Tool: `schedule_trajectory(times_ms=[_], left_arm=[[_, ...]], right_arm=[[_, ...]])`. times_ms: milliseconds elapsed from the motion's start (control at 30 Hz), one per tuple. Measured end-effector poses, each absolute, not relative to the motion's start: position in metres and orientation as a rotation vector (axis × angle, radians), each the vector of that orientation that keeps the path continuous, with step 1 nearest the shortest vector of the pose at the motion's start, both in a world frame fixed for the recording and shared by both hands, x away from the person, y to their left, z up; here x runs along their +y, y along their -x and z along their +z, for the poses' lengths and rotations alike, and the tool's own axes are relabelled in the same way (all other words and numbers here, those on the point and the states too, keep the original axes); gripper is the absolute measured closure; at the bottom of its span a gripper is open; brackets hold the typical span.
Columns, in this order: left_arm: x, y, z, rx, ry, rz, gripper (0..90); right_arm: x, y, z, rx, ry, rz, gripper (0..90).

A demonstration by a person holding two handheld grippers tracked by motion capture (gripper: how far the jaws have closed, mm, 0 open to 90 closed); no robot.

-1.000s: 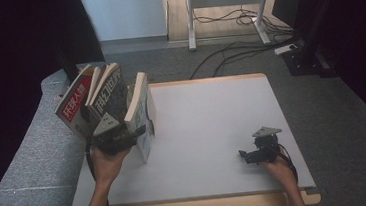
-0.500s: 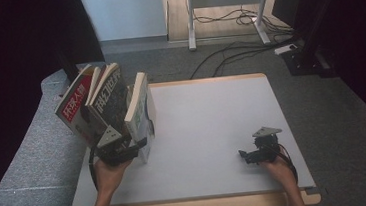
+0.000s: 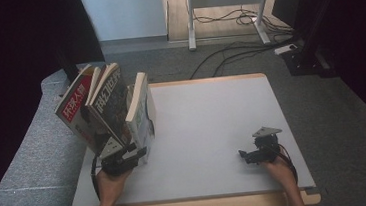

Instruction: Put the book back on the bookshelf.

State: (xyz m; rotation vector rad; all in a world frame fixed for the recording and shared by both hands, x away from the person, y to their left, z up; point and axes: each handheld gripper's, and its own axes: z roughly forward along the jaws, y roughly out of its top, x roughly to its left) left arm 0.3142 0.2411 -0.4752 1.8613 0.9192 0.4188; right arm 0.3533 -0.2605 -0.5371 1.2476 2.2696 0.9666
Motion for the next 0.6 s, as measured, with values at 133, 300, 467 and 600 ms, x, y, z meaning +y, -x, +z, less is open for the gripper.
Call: schedule_trajectory(times_ms=[133, 300, 467, 600], left_arm=[[0.242, -0.312, -0.482, 0.932, -1.874, 0.421, 60.6], [0.245, -0.31, -0.487, 0.939, -1.859, 0.408, 66.5], [0.244, -0.31, -0.487, 0.936, -1.867, 0.427, 67.8], [0.243, -0.313, -0.487, 0.937, -1.863, 0.431, 68.2]], right_arm=[[-0.261, -0.353, -0.537, 2.269, -1.247, 0.967, 0.0], [-0.261, -0.353, -0.537, 2.269, -1.247, 0.967, 0.0], [-0.26, -0.353, -0.537, 2.269, -1.248, 0.967, 0.0], [-0.261, -0.353, -0.537, 2.27, -1.247, 0.967, 0.0]])
